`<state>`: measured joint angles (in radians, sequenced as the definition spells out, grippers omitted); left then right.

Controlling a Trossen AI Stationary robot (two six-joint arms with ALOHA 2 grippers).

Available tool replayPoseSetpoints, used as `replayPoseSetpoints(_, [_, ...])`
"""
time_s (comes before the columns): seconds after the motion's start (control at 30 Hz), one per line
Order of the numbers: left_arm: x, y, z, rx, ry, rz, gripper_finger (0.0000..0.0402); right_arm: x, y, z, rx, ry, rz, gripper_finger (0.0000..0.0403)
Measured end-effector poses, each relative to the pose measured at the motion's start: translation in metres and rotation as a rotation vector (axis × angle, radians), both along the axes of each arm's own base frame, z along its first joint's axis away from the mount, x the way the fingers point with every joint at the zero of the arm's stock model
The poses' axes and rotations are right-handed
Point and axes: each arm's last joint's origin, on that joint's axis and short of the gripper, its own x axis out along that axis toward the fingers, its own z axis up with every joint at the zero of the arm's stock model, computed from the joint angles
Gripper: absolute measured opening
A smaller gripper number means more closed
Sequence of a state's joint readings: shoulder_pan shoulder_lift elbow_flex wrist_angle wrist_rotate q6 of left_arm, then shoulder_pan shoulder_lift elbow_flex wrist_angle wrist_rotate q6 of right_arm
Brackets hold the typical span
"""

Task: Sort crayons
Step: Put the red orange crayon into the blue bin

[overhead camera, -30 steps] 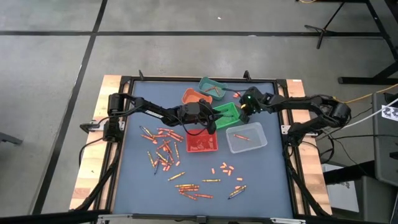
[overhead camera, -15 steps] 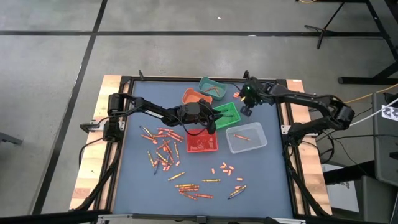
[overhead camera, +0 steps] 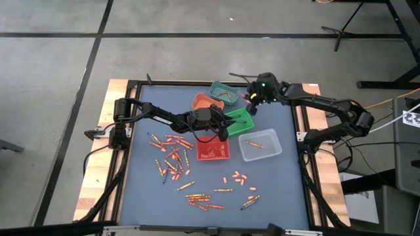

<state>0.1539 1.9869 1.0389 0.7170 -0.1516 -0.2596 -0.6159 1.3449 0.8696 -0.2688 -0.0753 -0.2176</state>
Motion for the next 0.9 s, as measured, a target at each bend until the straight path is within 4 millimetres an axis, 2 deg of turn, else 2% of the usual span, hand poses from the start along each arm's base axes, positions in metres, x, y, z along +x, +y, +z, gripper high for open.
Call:
replayPoseSetpoints(0.23, [0.000,0.000,0.000,0.000,0.000,0.000,0.0091,0.015,-0.010,0.003,-0.087,-0.137,0.011,0.0019])
replayPoseSetpoints(0.47, [0.000,0.000,0.000,0.000,0.000,0.000,0.0091,0.037,-0.025,-0.013,-0.141,-0.222,0.020,0.0019])
replayPoseSetpoints(0.7, [0.000,0.000,0.000,0.000,0.000,-0.001,0.0091,0.048,-0.034,-0.034,-0.143,-0.214,0.011,0.0019])
replayPoseSetpoints(0.9, [0.000,0.000,0.000,0.000,0.000,-0.001,0.0091,0.048,-0.036,-0.039,-0.170,-0.170,-0.054,0.0019])
